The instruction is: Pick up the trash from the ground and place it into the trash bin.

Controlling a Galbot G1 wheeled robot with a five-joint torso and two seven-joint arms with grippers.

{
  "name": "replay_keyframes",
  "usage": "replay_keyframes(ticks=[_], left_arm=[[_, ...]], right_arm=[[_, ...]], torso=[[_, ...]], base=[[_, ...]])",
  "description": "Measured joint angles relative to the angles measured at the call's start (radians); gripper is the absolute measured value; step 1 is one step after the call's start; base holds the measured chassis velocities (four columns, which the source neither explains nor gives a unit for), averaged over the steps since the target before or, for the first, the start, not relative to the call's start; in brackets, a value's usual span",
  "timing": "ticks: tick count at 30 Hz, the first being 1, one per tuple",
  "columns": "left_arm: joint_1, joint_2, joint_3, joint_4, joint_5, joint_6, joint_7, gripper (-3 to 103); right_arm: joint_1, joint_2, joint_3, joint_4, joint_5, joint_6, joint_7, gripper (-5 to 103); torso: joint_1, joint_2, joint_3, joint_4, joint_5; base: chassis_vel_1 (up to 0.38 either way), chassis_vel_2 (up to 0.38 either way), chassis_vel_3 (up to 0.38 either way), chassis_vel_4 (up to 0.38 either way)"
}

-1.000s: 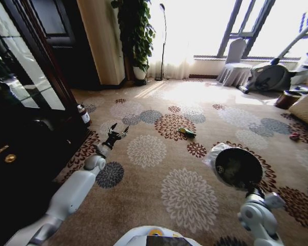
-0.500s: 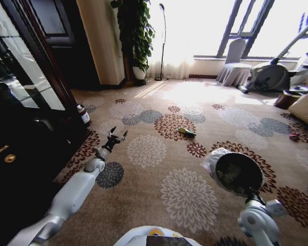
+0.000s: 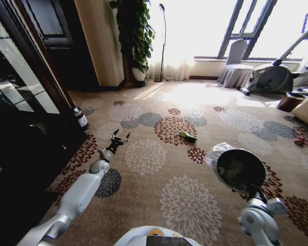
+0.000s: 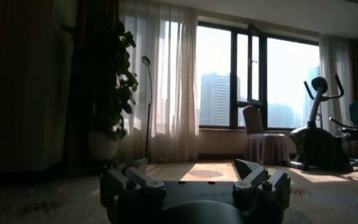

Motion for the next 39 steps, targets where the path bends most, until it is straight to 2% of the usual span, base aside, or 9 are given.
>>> replay_keyframes(ticks=[9,15,18,21,26,29,32,39], left_arm=[[0.018,-0.009,-0.005,0.004,0.01,-0.001,0.004,93],[0.022,-0.011,-0.006,0.009,0.012,-0.003,0.005,93],[0.024,-0.013,-0.006,0.009,0.014,-0.004,0.005,93],[0.024,-0.017,-0.004,0.013,0.016,-0.004,0.006,93],[0.022,-0.022,-0.001,0.016,0.019,-0.004,0.006,93],[0.019,-0.026,0.003,0.021,0.024,-0.004,0.006,93],[0.015,-0.028,0.005,0.025,0.029,-0.004,0.006,93],[0.014,-0.028,0.008,0.028,0.032,-0.004,0.007,93]], right_arm=[[-0.004,0.004,-0.006,-0.003,-0.054,0.026,-0.035,0],[-0.002,0.006,-0.014,0.0,-0.07,0.032,-0.039,0],[-0.001,0.009,-0.016,0.0,-0.075,0.033,-0.039,0],[-0.002,0.009,-0.017,0.0,-0.082,0.035,-0.04,0],[-0.003,0.009,-0.018,0.0,-0.086,0.036,-0.043,0],[-0.003,0.009,-0.025,0.0,-0.096,0.04,-0.044,0],[-0.002,0.011,-0.033,0.0,-0.107,0.047,-0.043,0],[0.0,0.012,-0.035,-0.001,-0.117,0.052,-0.039,0]], torso=[[0.0,0.0,0.0,0.0002,-0.0002],[0.0,0.0,0.0,0.0001,-0.0007],[0.0,0.0,0.0,0.0002,0.0006],[0.0,0.0,0.0,0.0001,-0.0008],[0.0,0.0,0.0,0.0001,0.0001],[0.0,0.0,0.0,-0.0002,-0.0012],[0.0,0.0,0.0,0.0,0.0004],[0.0,0.0,0.0,-0.0005,0.0004]], base=[[-0.306,0.284,0.307,-0.283],[-0.249,0.146,0.256,-0.096],[-0.191,-0.025,0.2,0.015],[-0.212,-0.106,0.221,0.102],[-0.295,-0.139,0.286,0.13],[-0.401,-0.197,0.411,0.17],[-0.431,-0.213,0.464,0.173],[-0.427,-0.081,0.4,0.081]])
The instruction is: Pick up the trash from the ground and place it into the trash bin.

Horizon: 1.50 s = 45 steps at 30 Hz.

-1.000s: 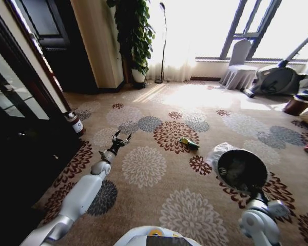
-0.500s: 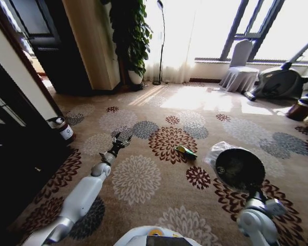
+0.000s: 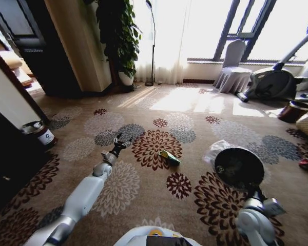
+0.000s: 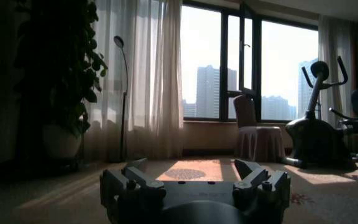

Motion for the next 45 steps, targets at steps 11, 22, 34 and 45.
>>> replay_keyframes(ticks=[11,22,34,45], left_arm=[[-0.001,0.001,0.0,0.0,0.0,0.0,0.0,93],[-0.001,0.001,0.0,0.0,0.0,0.0,0.0,93],[-0.001,0.001,0.0,0.0,-0.001,0.0,0.0,93],[-0.001,0.001,0.0,0.0,-0.001,0.0,0.0,93]], right_arm=[[0.001,0.001,-0.001,0.0,0.0,0.0,0.0,0],[0.001,0.001,-0.001,-0.001,0.001,0.0,0.001,0],[0.001,0.001,-0.001,-0.001,0.001,0.0,0.002,0],[0.001,0.001,0.0,-0.001,0.002,0.0,0.002,0]], torso=[[0.0,0.0,0.0,0.0014,-0.0007],[0.0,0.0,0.0,0.0006,-0.0007],[0.0,0.0,0.0,0.0005,-0.0007],[0.0,0.0,0.0,0.0007,-0.0007]], base=[[-0.183,0.142,0.209,-0.134],[-0.049,0.031,0.044,-0.039],[0.0,0.0,0.0,0.0],[0.0,0.0,0.0,0.0]])
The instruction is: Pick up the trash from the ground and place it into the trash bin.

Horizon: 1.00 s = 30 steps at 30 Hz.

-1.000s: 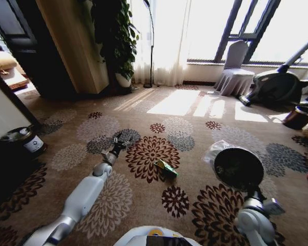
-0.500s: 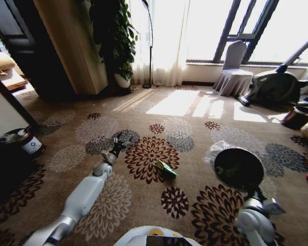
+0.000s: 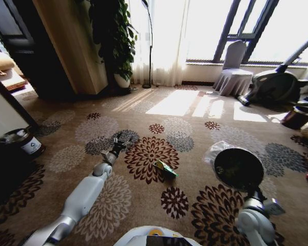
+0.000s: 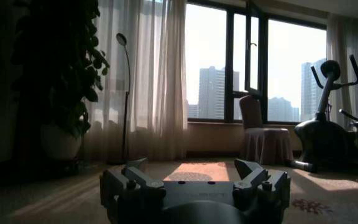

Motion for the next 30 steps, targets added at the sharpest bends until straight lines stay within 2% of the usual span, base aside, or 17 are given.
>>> replay_keyframes(ticks=[30], left_arm=[[0.0,0.0,0.0,0.0,0.0,0.0,0.0,93]], right_arm=[[0.0,0.0,0.0,0.0,0.0,-0.001,0.0,0]], torso=[[0.0,0.0,0.0,-0.0001,0.0001]], base=[[0.018,-0.02,-0.017,0.018]])
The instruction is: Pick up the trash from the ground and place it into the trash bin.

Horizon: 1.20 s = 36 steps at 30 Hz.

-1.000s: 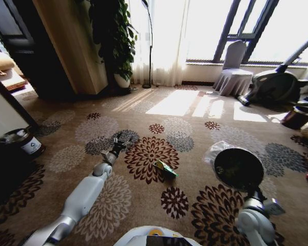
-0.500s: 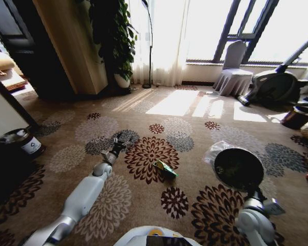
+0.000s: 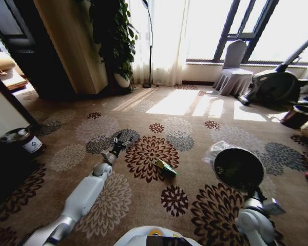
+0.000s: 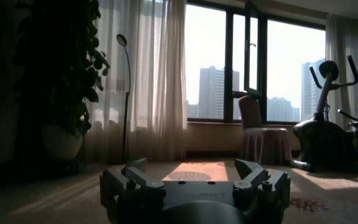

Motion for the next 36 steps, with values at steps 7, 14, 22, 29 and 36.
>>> replay_keyframes(ticks=[7,14,22,29,36], left_arm=[[0.0,0.0,0.0,0.0,0.0,0.0,0.0,93],[0.0,0.0,0.0,0.0,0.0,0.0,0.0,93],[0.0,0.0,0.0,0.0,0.0,0.0,0.0,93],[0.0,0.0,0.0,0.0,0.0,0.0,0.0,93],[0.0,0.0,0.0,0.0,0.0,0.0,0.0,93]], right_arm=[[0.0,0.0,0.0,0.0,0.0,0.0,0.0,0],[0.0,0.0,0.0,0.0,0.0,0.0,0.0,0],[0.0,0.0,0.0,0.0,0.0,0.0,0.0,0],[0.0,0.0,0.0,0.0,0.0,0.0,0.0,0],[0.0,0.0,0.0,0.0,0.0,0.0,0.0,0]], torso=[[0.0,0.0,0.0,0.0001,-0.0001],[0.0,0.0,0.0,0.0001,-0.0001],[0.0,0.0,0.0,-0.0001,-0.0001],[0.0,0.0,0.0,0.0001,-0.0001],[0.0,0.0,0.0,0.0002,-0.0002]], base=[[0.021,-0.016,-0.02,0.017],[0.016,-0.019,-0.027,0.021],[0.132,-0.139,-0.154,0.134],[0.047,-0.063,-0.061,0.049],[0.0,0.0,0.0,0.0]])
